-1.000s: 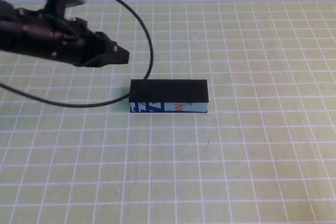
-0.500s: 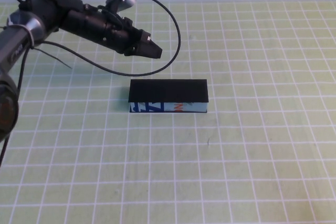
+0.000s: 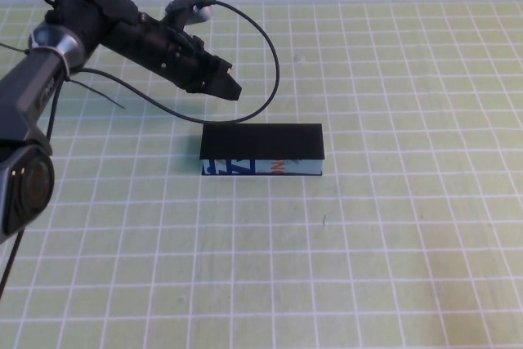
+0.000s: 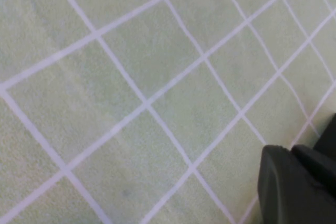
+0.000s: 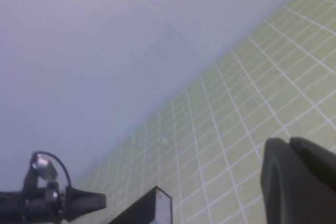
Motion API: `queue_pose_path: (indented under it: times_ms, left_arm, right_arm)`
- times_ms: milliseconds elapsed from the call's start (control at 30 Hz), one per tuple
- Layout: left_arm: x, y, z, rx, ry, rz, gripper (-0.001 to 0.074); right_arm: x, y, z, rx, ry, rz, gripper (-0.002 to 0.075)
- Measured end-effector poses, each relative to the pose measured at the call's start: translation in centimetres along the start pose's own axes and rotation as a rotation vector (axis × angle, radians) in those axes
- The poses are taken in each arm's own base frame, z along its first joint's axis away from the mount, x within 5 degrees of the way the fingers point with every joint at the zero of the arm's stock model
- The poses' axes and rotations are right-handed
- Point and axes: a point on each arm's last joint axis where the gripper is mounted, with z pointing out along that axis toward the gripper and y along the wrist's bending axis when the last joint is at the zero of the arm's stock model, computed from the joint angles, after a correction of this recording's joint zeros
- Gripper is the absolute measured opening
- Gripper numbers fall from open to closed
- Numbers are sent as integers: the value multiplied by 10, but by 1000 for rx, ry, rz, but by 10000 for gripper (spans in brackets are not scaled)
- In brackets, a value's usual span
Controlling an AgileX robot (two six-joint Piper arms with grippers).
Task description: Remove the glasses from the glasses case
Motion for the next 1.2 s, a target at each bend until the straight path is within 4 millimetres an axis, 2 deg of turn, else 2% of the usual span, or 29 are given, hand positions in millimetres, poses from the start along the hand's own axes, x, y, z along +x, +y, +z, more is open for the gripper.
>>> queue_pose_path:
  times_ms: [133,267,400,500,567,700,800,867,1067,1200]
  left_arm:
    - [4,5,5,-6,16,-7,-4]
    - [5,6,6,-12,22,-6,-4]
    - [6,8,6,-27,33,1,-4]
    - [6,8,6,-34,37,4,-4]
    - [7,9,7,-35,40,4,-4]
    - [8,10,8,-35,42,-3,-4]
    - [10,12,12,-33,49,-16,-4]
    - [12,15,14,-34,55,-24,-4]
    - [12,15,14,-34,55,-34,-4]
    - [12,15,15,-34,56,-44,-4]
  right_arm:
    - [0,6,-1,-25,37,67,-18]
    - [-8,33,3,-46,226,38,-18]
    - [-24,62,25,-33,451,-86,-18]
    - [-39,84,52,-52,605,-186,-18]
    - [-46,94,77,-62,712,-240,-17]
    - [-47,105,131,-95,895,-300,-17]
    - [-32,124,171,-157,1008,-375,-15]
    - [-7,142,193,-199,1100,-460,-15]
    - [68,185,237,-278,1269,-699,-15]
    - [91,195,261,-298,1279,-753,-15]
